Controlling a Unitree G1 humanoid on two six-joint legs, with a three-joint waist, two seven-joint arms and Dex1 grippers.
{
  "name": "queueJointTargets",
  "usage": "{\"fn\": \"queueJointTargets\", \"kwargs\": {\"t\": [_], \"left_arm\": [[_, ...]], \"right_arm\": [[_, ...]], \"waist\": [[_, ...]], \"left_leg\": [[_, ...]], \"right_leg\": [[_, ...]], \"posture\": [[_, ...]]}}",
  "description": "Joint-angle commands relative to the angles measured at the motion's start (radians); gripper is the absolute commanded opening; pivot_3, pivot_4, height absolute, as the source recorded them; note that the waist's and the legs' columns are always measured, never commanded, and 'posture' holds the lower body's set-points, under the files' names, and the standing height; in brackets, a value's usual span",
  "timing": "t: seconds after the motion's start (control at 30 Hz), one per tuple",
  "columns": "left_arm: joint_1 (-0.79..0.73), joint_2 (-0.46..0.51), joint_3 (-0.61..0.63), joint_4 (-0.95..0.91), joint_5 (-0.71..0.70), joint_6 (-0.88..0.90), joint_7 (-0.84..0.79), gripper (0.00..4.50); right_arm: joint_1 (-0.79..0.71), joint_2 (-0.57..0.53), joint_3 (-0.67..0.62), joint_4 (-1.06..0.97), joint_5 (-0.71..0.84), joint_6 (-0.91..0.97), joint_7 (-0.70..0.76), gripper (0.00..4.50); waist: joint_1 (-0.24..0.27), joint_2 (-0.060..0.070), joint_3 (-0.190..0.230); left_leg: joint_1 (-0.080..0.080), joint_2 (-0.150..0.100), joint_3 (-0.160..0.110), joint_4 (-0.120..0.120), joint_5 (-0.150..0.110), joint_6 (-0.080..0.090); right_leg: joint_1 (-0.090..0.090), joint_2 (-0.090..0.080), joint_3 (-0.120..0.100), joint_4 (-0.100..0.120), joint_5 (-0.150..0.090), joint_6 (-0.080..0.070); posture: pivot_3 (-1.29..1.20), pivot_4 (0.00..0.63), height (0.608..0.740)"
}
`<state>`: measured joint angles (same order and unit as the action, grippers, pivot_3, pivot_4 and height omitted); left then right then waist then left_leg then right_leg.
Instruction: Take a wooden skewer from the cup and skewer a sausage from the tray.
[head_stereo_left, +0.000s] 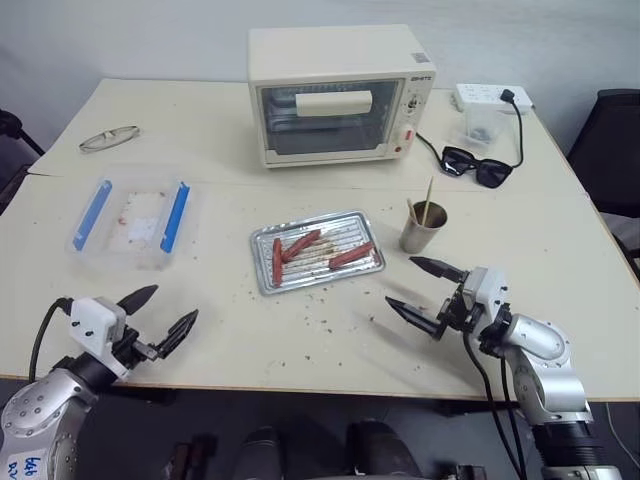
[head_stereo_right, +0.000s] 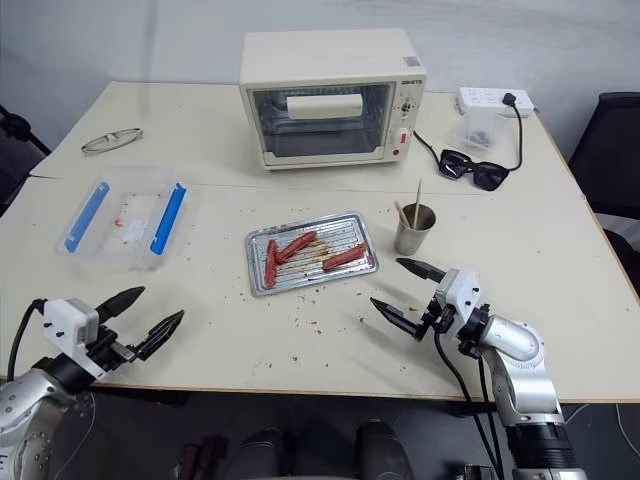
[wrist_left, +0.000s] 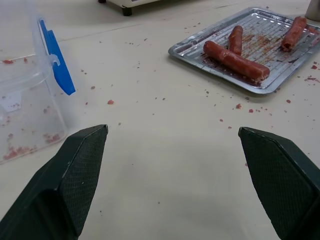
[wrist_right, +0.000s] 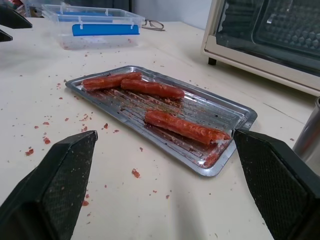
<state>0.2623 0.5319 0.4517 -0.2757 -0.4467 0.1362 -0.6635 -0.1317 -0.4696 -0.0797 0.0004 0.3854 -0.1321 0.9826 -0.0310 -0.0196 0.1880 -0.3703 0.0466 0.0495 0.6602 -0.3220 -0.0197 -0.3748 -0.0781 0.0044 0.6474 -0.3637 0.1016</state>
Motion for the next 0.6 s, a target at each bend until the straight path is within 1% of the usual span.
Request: {"fn": "queueJointTargets", "kwargs": {"t": [0.03,0.13,0.2,0.23,0.33,0.4,0.47,0.6], "left_arm": [[-0.015,0.024,-0.011,-0.044,-0.004,0.025,0.001,4.43],[-0.053,0.04,-0.023,-0.066,-0.105,0.119,-0.034,4.43],[-0.097,0.08,-0.028,-0.074,-0.189,0.174,-0.109,4.43],[-0.117,0.099,-0.034,-0.074,-0.202,0.181,-0.138,4.43],[-0.188,0.139,-0.063,-0.067,-0.2,0.166,-0.196,4.43],[-0.239,0.166,-0.089,-0.059,-0.192,0.152,-0.243,4.43],[-0.277,0.176,-0.105,-0.042,-0.187,0.139,-0.276,4.43],[-0.31,0.175,-0.109,-0.011,-0.199,0.146,-0.303,4.43]], "right_arm": [[0.015,-0.03,-0.028,-0.041,0.021,-0.003,0.007,4.5],[0.039,-0.061,-0.061,-0.075,0.043,0.012,0.009,4.5],[0.085,-0.106,-0.115,-0.115,0.068,0.028,0.011,4.5],[0.109,-0.126,-0.146,-0.133,0.081,0.037,0.01,4.5],[0.189,-0.182,-0.25,-0.157,0.111,0.05,0.008,4.5],[0.257,-0.215,-0.334,-0.136,0.111,0.038,0.015,4.5],[0.305,-0.233,-0.391,-0.103,0.101,0.017,0.016,4.5],[0.32,-0.252,-0.425,-0.072,0.094,0.005,0.02,4.5]], "waist": [[0.0,0.0,0.0],[0.003,0.0,0.0],[0.005,0.0,0.0],[0.006,0.0,0.0],[0.005,0.0,0.0],[0.004,0.0,0.0],[0.004,0.0,0.0],[-0.007,0.0,0.0]], "left_leg": [[0.0,0.0,0.0,0.0,0.0,0.0],[0.0,0.0,0.0,0.0,0.0,0.0],[0.0,0.0,0.0,0.0,0.0,0.0],[-0.001,0.0,-0.001,0.0,0.0,0.0],[-0.001,-0.001,-0.001,0.0,0.001,-0.002],[0.0,-0.001,0.0,0.0,0.001,-0.002],[0.0,-0.001,0.0,0.0,0.001,-0.002],[0.002,0.0,0.003,0.0,0.001,-0.002]], "right_leg": [[0.0,0.0,0.0,0.0,0.0,0.0],[0.0,0.0,0.0,0.0,0.0,0.0],[0.0,0.0,0.0,0.0,0.0,0.0],[0.0,0.0,-0.001,0.0,0.0,0.0],[0.0,0.0,-0.001,0.0,0.0,0.0],[0.001,0.0,0.0,-0.001,0.0,0.0],[0.001,0.0,0.0,-0.001,0.0,0.0],[0.001,0.002,0.002,0.0,0.0,0.0]], "posture": [[0.0,0.15,0.74],[0.0,0.15,0.74],[0.0,0.15,0.74],[0.0,0.15,0.74],[0.0,0.15,0.74],[0.0,0.15,0.74],[0.0,0.15,0.74],[0.0,0.15,0.74]]}}
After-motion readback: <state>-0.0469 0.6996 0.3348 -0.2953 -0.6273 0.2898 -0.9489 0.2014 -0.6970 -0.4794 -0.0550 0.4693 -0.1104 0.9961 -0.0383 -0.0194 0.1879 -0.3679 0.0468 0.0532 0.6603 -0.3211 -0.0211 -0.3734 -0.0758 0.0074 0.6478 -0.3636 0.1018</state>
